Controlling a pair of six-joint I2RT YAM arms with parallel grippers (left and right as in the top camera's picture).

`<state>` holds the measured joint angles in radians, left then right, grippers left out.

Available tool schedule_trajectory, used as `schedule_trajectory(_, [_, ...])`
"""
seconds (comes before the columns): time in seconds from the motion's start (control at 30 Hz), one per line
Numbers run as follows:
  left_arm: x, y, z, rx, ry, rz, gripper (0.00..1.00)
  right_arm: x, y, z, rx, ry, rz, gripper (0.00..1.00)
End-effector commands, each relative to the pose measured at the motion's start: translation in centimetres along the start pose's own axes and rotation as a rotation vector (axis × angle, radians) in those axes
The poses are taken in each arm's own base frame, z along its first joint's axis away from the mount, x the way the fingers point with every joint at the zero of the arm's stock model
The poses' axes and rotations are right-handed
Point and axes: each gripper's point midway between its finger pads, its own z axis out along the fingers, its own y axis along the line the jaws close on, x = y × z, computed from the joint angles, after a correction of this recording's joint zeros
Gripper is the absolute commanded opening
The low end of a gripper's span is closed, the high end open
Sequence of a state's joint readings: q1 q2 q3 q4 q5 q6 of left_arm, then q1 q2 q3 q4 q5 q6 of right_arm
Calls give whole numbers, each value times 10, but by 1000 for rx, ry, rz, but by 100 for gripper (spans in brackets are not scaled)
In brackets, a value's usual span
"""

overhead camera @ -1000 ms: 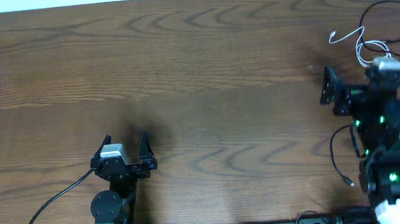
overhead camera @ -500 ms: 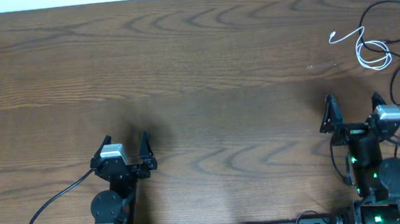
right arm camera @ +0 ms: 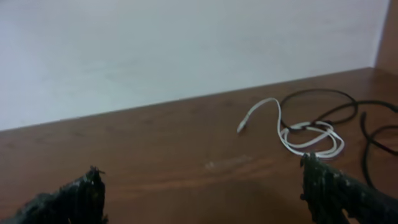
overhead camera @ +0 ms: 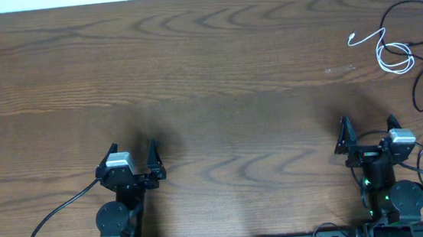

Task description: Untangle cables

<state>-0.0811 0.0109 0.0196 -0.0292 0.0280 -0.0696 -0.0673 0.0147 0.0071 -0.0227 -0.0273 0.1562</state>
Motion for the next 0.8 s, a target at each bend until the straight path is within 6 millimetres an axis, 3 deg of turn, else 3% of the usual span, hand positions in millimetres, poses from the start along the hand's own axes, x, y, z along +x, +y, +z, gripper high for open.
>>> schedule_trajectory(0.0, [16, 5, 1, -23, 48, 18, 89, 12, -8, -1, 41, 44, -16, 99])
schedule_trajectory(0.27, [16, 5, 1, -23, 48, 18, 89, 11, -8, -1, 36, 46, -162, 99])
schedule_trajectory(0.77, [16, 5, 1, -23, 48, 18, 89, 11, -8, -1, 35, 45, -179, 99])
